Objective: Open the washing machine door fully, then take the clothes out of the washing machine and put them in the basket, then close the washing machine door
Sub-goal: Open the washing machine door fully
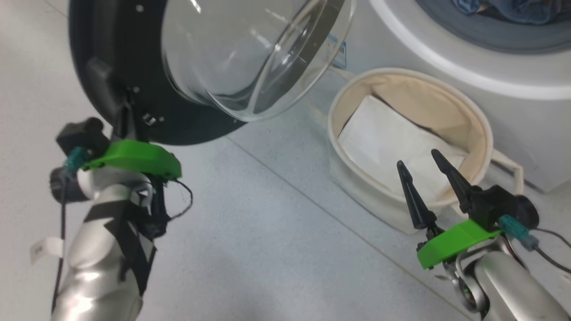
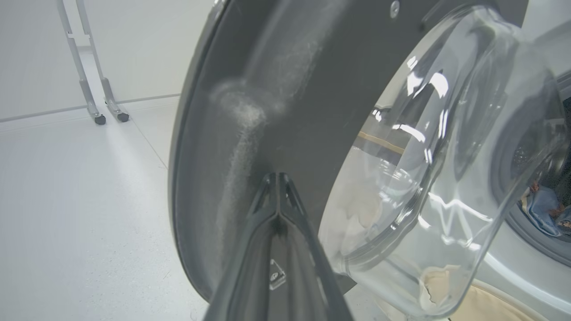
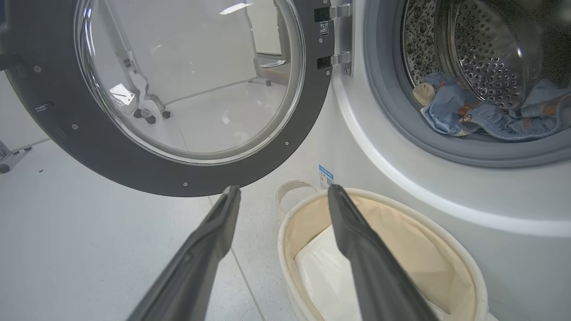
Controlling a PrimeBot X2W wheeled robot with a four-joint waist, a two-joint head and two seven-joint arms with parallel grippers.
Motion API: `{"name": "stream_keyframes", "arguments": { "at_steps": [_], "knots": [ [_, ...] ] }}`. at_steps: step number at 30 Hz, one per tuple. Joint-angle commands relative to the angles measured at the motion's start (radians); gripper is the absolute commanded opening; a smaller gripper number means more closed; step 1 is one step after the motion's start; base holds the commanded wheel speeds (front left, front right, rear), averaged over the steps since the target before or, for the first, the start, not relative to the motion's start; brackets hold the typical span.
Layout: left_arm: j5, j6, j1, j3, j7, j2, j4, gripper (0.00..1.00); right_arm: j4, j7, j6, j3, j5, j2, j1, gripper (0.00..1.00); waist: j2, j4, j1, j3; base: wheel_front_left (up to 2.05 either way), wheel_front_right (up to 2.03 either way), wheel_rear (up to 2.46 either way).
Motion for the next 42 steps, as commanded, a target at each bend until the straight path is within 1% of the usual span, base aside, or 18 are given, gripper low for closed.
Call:
{"name": "stream_keyframes", "arguments": {
  "at_steps": [1,4,8,16,22,26,32,33,34,42],
  "knots": [
    [-0.006,0.008,-0.033,0.048,-0.004,0.056,-0.01,0.0,-0.027,-0.012,0.007,0.022,0.008,-0.013,-0.027,1.0,0.0,0.004,0.0,0.019,0.0,0.0,0.0],
    [-0.005,-0.006,-0.055,0.078,-0.004,0.062,0.01,0.0,-0.025,-0.012,0.007,0.038,0.013,-0.031,-0.047,1.0,0.0,0.004,0.0,0.041,0.0,0.0,0.0],
    [-0.002,-0.038,-0.08,0.119,-0.004,0.066,0.042,0.0,-0.029,-0.012,0.007,0.039,0.017,-0.054,-0.06,1.0,0.0,0.001,0.0,0.068,0.0,0.0,0.0],
    [0.026,-0.08,-0.127,0.202,-0.004,0.065,0.111,0.0,-0.051,-0.012,0.007,-0.024,0.005,-0.092,-0.029,1.0,0.0,-0.004,0.0,0.109,0.0,0.0,0.0],
    [0.05,-0.112,-0.156,0.259,-0.004,0.058,0.172,0.0,-0.078,-0.008,0.007,-0.056,-0.005,-0.091,-0.01,1.0,0.0,-0.007,0.0,0.116,0.0,0.0,0.0],
    [0.067,-0.123,-0.169,0.282,-0.004,0.056,0.201,0.0,-0.085,-0.006,0.007,-0.066,-0.009,-0.087,-0.004,1.0,0.0,-0.009,0.0,0.114,0.0,0.0,0.0],
    [0.115,-0.159,-0.171,0.299,-0.004,0.041,0.241,0.0,-0.077,-0.007,0.007,-0.075,-0.008,-0.068,0.015,1.0,0.0,-0.011,0.0,0.076,0.0,0.0,0.0],
    [0.119,-0.167,-0.169,0.303,-0.004,0.038,0.245,0.88,-0.072,-0.007,0.007,-0.076,-0.007,-0.061,0.018,1.0,0.0,-0.012,0.0,0.064,0.0,0.0,0.0],
    [0.129,-0.175,-0.163,0.303,-0.004,0.038,0.246,1.0,-0.068,-0.008,0.007,-0.077,-0.005,-0.053,0.022,1.0,0.0,-0.013,0.0,0.051,0.0,0.0,0.0],
    [0.206,-0.217,-0.066,0.294,-0.005,0.013,0.201,1.0,-0.031,-0.012,0.007,-0.095,0.001,0.038,0.069,1.0,0.0,-0.033,0.0,-0.091,0.0,0.0,0.0]
  ]
}}
